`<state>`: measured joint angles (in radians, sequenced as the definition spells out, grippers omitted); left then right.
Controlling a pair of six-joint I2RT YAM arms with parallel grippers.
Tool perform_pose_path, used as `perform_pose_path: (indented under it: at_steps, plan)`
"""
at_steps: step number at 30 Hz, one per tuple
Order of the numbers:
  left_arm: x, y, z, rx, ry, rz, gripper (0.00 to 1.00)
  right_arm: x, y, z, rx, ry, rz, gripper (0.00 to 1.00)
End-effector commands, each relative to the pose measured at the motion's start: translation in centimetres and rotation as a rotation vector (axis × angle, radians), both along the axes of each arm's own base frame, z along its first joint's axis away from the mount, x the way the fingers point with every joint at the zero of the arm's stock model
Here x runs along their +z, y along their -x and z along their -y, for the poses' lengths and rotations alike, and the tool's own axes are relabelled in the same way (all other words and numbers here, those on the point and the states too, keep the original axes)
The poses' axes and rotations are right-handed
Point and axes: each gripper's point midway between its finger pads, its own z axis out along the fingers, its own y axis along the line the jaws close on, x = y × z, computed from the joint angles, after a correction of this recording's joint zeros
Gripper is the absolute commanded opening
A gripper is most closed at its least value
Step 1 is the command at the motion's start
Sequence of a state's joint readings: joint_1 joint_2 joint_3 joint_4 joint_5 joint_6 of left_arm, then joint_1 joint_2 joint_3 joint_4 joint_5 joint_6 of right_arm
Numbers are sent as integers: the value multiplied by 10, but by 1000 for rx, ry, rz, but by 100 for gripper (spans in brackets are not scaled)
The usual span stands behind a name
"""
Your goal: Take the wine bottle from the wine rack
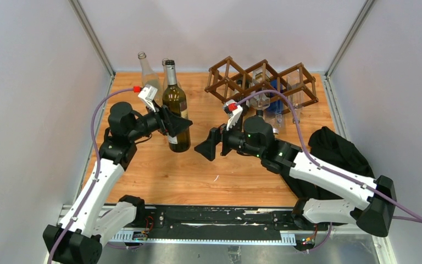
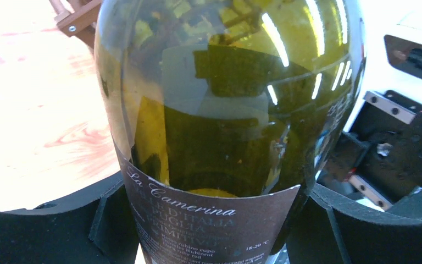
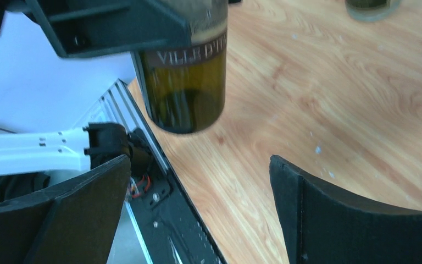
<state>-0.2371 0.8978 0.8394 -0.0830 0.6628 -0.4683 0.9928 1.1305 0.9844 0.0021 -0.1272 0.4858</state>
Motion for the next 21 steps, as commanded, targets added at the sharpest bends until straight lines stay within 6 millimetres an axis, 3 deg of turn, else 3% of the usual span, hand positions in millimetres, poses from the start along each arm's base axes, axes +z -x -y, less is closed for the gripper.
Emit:
perform_pose_path:
  at_steps: [1,8,17,18,21]
  plan:
    - [63,17,7,-58,142,123,0,48,-6,-29,30,-187,108,100]
    - [64,22,7,-55,177,110,0,40,-14,-66,42,-153,127,100]
    - [63,26,8,-60,213,74,0,33,-17,-97,85,-160,142,100]
    - [62,26,8,-62,218,66,0,33,-17,-98,89,-160,141,96]
    - [66,27,7,-60,227,66,2,25,-16,-101,99,-140,135,72]
